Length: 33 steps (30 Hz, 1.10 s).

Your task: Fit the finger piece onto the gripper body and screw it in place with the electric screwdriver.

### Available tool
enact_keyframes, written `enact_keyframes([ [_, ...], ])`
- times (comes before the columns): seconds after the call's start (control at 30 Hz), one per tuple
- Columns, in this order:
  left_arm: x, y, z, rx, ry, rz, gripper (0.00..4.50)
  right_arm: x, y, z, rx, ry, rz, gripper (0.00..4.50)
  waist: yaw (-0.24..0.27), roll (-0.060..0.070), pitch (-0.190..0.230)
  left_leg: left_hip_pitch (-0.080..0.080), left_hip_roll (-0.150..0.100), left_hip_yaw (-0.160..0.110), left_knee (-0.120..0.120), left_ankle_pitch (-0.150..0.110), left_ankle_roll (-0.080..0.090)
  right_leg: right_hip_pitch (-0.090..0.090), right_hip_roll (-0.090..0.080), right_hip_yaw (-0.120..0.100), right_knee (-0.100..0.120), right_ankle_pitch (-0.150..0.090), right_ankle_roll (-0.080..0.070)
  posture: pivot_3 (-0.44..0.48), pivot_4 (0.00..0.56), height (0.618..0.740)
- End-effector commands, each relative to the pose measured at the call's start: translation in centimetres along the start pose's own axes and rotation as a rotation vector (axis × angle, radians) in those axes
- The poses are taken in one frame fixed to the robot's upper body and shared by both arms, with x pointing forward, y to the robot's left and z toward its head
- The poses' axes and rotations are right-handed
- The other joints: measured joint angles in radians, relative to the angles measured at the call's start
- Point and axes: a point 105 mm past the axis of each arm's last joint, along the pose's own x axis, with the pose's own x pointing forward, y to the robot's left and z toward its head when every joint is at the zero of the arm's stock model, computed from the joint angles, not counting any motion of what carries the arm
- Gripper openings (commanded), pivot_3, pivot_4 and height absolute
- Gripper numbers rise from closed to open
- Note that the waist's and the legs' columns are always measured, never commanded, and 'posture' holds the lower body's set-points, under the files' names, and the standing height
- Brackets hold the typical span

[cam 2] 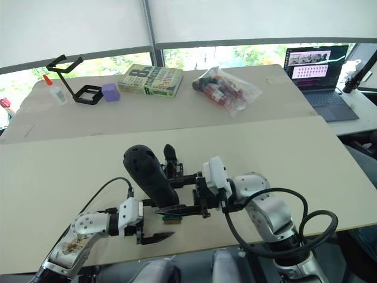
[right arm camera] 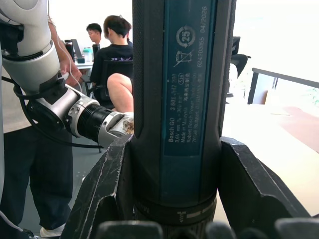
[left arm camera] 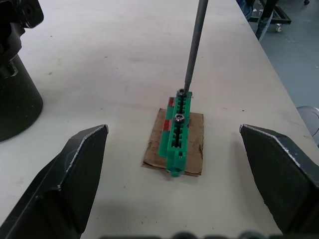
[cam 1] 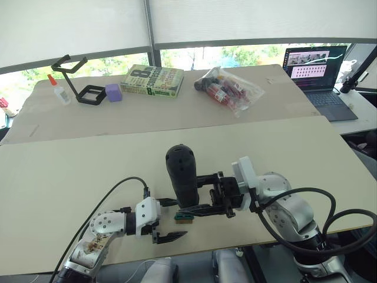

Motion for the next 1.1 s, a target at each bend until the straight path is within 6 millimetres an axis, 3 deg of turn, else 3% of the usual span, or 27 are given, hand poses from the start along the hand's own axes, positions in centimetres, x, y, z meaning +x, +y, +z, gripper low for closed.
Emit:
enact_keyframes([
  [0.03, 0.45, -0.98, -0.66, -0.043, 0.016, -0.029, 4.5, 0.06, 0.27, 1.0, -0.041, -0.027, 0.007, 1.93, 0.0, 0.0, 0.0, 0.0, 0.0, 0.0, 0.0, 0.0, 0.0, 0.0, 0.0, 0.0, 0.0, 0.0, 0.0, 0.0, 0.15, 0.74],
  [1.1, 0.47, -0.79, -0.65, -0.045, 0.015, -0.025, 4.5, 0.09, -0.03, 0.48, -0.023, -0.003, -0.01, 1.93, 0.001, 0.0, 0.0, 0.0, 0.0, 0.0, 0.0, 0.0, 0.0, 0.0, 0.0, 0.0, 0.0, 0.0, 0.0, 0.0, 0.15, 0.74],
])
